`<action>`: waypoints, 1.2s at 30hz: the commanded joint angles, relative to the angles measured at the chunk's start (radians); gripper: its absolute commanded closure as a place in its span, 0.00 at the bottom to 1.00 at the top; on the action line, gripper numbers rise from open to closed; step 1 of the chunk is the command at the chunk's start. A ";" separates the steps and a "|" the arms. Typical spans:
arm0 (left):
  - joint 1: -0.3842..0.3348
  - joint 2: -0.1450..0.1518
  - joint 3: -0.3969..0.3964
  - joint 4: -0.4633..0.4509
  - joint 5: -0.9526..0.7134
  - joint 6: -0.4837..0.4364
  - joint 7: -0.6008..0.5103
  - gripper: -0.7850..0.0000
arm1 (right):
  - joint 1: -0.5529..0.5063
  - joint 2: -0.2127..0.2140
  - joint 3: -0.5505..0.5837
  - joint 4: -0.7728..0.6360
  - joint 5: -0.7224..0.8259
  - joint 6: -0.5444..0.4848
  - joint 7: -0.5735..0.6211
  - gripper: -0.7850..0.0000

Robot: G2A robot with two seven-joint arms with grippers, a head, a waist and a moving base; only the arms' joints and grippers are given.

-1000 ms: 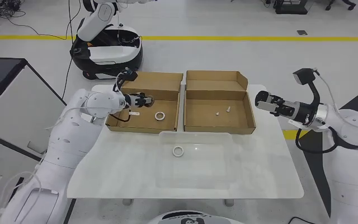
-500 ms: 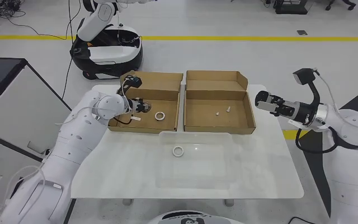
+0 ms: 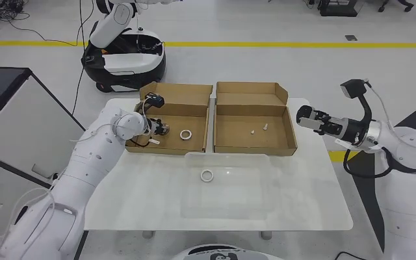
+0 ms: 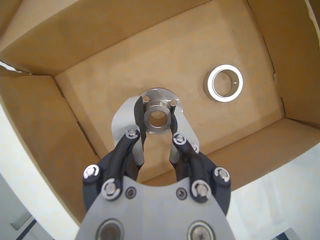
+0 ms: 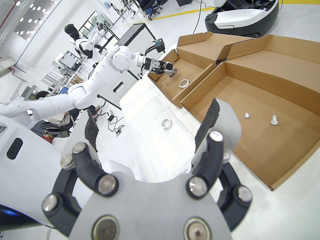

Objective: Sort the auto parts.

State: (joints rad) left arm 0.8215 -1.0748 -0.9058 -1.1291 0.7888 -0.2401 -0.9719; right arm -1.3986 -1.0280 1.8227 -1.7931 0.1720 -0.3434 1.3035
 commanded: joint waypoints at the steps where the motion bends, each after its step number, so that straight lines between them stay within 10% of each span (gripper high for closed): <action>1: -0.001 -0.003 0.004 0.009 0.003 -0.004 0.009 1.00 | 0.000 0.000 0.000 0.000 0.000 0.000 0.000 0.00; 13: -0.004 -0.017 0.029 0.043 0.018 -0.017 0.027 1.00 | 0.000 0.000 0.000 0.000 0.000 0.000 0.000 0.00; 16: -0.003 -0.019 0.028 0.049 0.017 -0.019 0.028 0.54 | 0.000 0.000 0.000 0.000 0.000 0.000 0.000 0.00; 17: -0.003 -0.019 0.026 0.050 0.016 -0.020 0.029 0.15 | 0.000 0.000 0.000 0.000 0.000 0.000 0.000 0.00; 19: -0.001 -0.018 0.017 0.047 0.010 -0.016 0.035 0.00 | 0.000 0.000 0.000 0.000 0.000 0.000 0.000 0.00; 27: 0.047 0.004 -0.076 -0.071 -0.033 0.003 0.087 0.00 | 0.000 0.000 0.000 0.000 0.000 0.000 0.000 0.00; 36: 0.264 0.064 -0.301 -0.478 -0.135 0.008 0.070 0.00 | 0.000 0.000 0.000 0.000 0.000 0.000 0.000 0.00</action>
State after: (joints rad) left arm 1.0462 -1.0160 -1.1753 -1.5411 0.6769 -0.2420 -0.9026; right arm -1.3986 -1.0280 1.8227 -1.7931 0.1720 -0.3434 1.3035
